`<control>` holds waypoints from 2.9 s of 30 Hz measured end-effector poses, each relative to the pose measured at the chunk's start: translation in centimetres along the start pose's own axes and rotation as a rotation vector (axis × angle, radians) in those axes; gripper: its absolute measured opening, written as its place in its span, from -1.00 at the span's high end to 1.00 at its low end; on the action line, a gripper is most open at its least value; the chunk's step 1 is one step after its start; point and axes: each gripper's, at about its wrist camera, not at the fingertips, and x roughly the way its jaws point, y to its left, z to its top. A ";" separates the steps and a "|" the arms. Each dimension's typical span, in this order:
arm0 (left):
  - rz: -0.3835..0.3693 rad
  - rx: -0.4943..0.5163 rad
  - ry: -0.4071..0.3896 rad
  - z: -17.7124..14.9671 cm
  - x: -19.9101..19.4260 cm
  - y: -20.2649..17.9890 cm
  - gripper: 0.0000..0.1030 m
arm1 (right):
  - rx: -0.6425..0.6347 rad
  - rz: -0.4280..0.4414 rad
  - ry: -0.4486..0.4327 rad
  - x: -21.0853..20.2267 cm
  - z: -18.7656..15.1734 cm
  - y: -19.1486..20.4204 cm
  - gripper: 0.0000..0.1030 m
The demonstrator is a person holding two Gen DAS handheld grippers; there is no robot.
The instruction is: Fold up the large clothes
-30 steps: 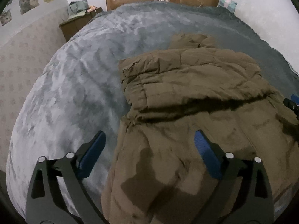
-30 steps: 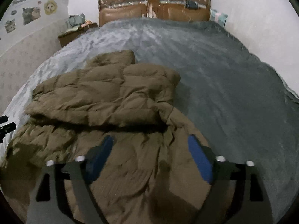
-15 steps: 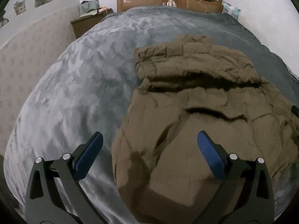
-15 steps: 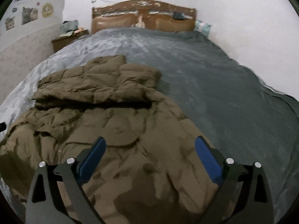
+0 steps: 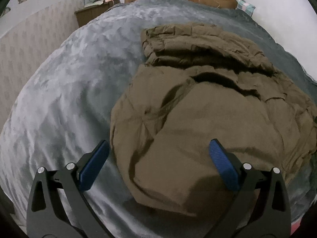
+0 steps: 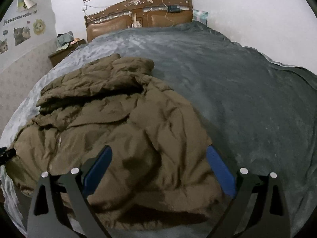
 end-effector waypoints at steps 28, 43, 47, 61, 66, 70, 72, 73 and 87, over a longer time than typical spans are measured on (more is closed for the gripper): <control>-0.095 -0.032 0.051 -3.7 3.8 -0.6 -0.56 | 0.054 0.092 0.193 5.5 -5.2 -2.2 -0.44; -0.132 0.036 0.009 -3.5 1.1 -2.1 0.51 | 0.036 0.124 0.142 2.0 -5.2 -0.9 0.70; -0.156 0.018 -0.005 -4.4 -1.3 -1.3 0.54 | 0.036 0.137 0.135 0.0 -5.6 -1.5 0.71; -0.278 -0.035 -0.090 2.0 -5.4 0.7 0.47 | 0.071 0.216 0.083 -0.8 -1.2 -1.5 0.71; -0.250 -0.003 -0.138 4.4 -6.1 0.3 0.47 | 0.078 0.287 0.053 -0.7 2.8 -0.9 0.71; -0.217 0.021 -0.155 6.7 -6.2 0.1 0.47 | 0.051 0.309 0.025 -0.3 6.1 0.2 0.71; -0.213 0.032 -0.161 8.6 -6.2 -0.4 0.47 | 0.045 0.310 0.010 0.3 7.9 0.7 0.71; -0.206 0.040 -0.164 9.5 -6.3 -0.6 0.47 | 0.046 0.306 -0.002 0.6 9.1 0.9 0.71; -0.145 0.003 -0.128 22.6 -0.9 -1.0 0.42 | 0.117 0.333 -0.050 9.1 23.6 4.0 0.71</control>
